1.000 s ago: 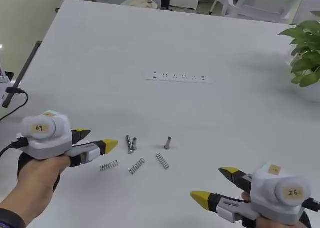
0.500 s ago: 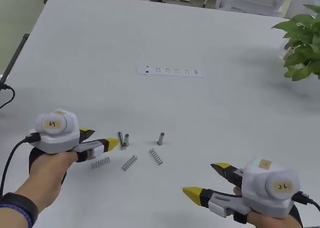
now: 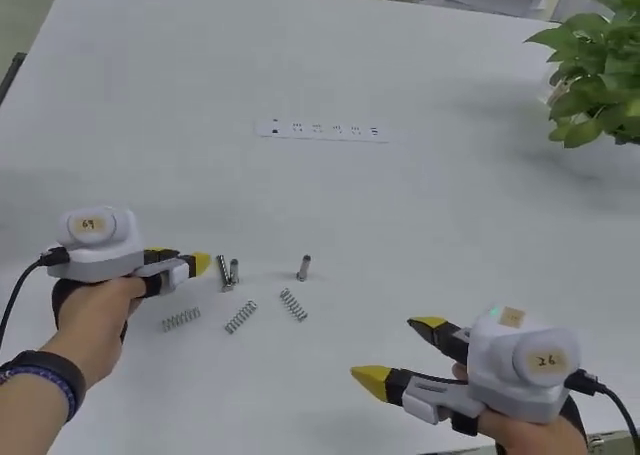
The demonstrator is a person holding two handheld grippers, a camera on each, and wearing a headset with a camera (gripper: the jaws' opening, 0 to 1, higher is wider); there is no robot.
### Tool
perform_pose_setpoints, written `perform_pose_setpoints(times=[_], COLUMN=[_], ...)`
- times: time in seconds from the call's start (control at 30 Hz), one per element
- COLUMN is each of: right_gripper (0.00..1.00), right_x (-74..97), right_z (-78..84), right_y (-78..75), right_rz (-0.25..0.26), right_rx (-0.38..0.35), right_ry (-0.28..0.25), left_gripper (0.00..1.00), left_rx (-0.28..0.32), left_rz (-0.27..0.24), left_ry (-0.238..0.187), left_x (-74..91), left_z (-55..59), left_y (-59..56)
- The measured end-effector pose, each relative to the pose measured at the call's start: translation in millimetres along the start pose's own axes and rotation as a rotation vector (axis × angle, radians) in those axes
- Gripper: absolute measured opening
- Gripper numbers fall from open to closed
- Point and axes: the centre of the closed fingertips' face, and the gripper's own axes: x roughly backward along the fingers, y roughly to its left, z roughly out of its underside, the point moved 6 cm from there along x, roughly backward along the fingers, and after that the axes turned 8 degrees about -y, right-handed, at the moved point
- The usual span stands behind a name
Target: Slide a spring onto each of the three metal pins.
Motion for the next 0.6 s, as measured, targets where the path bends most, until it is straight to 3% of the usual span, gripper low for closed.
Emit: perform_pose_setpoints(times=[0.33, 0.6], right_gripper=[0.61, 0.61], right_x=[-1.7, -3.0], right_z=[1.6, 3.6], right_y=[-2.0, -3.8], right_rz=[0.0, -0.002], right_rx=[-0.005, -0.01], right_ry=[0.01, 0.017], left_gripper=[0.16, 0.15], left_rx=[0.095, 0.114], left_rz=[-0.035, -0.052], left_ry=[0.049, 0.078], left_x=[-21.5, -34.0], left_z=[12.4, 20.7], left_y=[-3.8, -6.8])
